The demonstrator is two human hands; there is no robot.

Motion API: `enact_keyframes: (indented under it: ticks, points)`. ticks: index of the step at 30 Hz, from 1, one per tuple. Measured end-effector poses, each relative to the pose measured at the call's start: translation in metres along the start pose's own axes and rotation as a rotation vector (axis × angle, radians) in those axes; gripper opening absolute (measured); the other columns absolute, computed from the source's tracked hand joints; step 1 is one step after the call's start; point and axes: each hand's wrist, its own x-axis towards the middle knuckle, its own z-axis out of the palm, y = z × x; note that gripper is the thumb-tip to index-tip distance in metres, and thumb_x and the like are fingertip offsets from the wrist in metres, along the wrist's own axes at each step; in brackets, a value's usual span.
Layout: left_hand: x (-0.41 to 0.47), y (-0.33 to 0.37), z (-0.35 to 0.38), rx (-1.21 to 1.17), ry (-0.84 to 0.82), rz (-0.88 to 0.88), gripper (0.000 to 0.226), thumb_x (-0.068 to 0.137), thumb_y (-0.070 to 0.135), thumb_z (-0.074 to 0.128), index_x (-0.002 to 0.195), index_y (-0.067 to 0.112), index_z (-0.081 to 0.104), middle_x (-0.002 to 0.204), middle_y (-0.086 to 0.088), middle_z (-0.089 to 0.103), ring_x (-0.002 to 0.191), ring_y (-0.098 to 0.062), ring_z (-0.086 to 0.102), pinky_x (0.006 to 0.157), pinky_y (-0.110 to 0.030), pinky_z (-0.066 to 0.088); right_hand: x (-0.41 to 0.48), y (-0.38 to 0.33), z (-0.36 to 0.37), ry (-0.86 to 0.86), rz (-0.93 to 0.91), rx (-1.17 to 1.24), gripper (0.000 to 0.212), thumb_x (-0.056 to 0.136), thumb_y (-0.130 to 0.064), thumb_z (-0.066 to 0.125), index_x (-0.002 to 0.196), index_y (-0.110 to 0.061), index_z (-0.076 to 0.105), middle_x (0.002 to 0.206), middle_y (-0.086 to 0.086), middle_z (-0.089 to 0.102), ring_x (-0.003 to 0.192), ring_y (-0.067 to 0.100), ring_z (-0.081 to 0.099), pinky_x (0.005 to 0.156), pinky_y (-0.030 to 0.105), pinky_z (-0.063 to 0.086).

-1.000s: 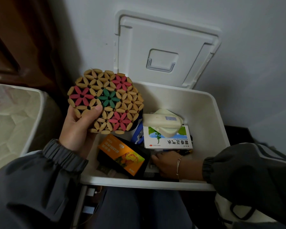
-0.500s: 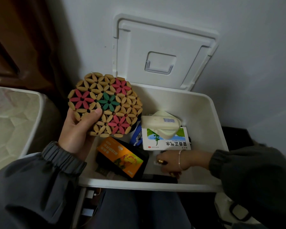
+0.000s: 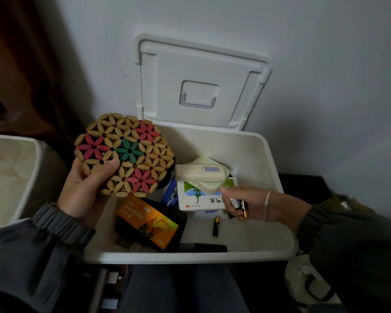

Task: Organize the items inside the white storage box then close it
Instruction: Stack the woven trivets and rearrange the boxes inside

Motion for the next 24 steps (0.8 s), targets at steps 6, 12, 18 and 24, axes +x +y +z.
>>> enact_keyframes:
  ticks: [6, 12, 18, 24]
  points:
    - [-0.002, 0.000, 0.002, 0.005, 0.028, 0.016, 0.068, 0.072, 0.016, 0.062, 0.137, 0.021, 0.042, 0.125, -0.006, 0.062, 0.104, -0.020, 0.067, 0.071, -0.031, 0.059, 0.040, 0.018, 0.025, 0.062, -0.079, -1.143, 0.037, 0.082, -0.049, 0.062, 0.071, -0.014, 0.066, 0.055, -0.004, 0.058, 0.052, 0.010, 0.054, 0.060, 0.024, 0.047]
    - [-0.001, -0.001, 0.002, 0.008, 0.021, 0.023, 0.065, 0.074, 0.015, 0.061, 0.136, 0.022, 0.043, 0.123, -0.004, 0.064, 0.104, -0.020, 0.067, 0.071, -0.031, 0.059, 0.063, 0.038, 0.051, -0.082, -0.010, -1.442, 0.035, 0.088, -0.036, 0.060, 0.111, -0.010, 0.066, 0.109, 0.011, 0.066, 0.098, 0.029, 0.062, 0.086, 0.036, 0.053]
    - [0.001, -0.003, -0.002, 0.005, 0.008, 0.017, 0.064, 0.076, 0.014, 0.061, 0.137, 0.025, 0.042, 0.127, -0.005, 0.062, 0.107, -0.022, 0.065, 0.073, -0.033, 0.058, 0.064, 0.040, 0.055, -0.137, 0.060, -1.519, 0.037, 0.088, -0.033, 0.059, 0.110, -0.005, 0.063, 0.109, 0.017, 0.064, 0.096, 0.032, 0.061, 0.085, 0.040, 0.053]
    - [0.002, -0.003, -0.003, 0.006, -0.025, 0.026, 0.065, 0.077, 0.016, 0.064, 0.137, 0.024, 0.041, 0.128, -0.005, 0.061, 0.109, -0.023, 0.064, 0.074, -0.033, 0.057, 0.062, 0.035, 0.051, -0.155, 0.130, -1.397, 0.035, 0.088, -0.036, 0.058, 0.101, -0.004, 0.063, 0.087, 0.012, 0.062, 0.077, 0.025, 0.060, 0.073, 0.033, 0.050]
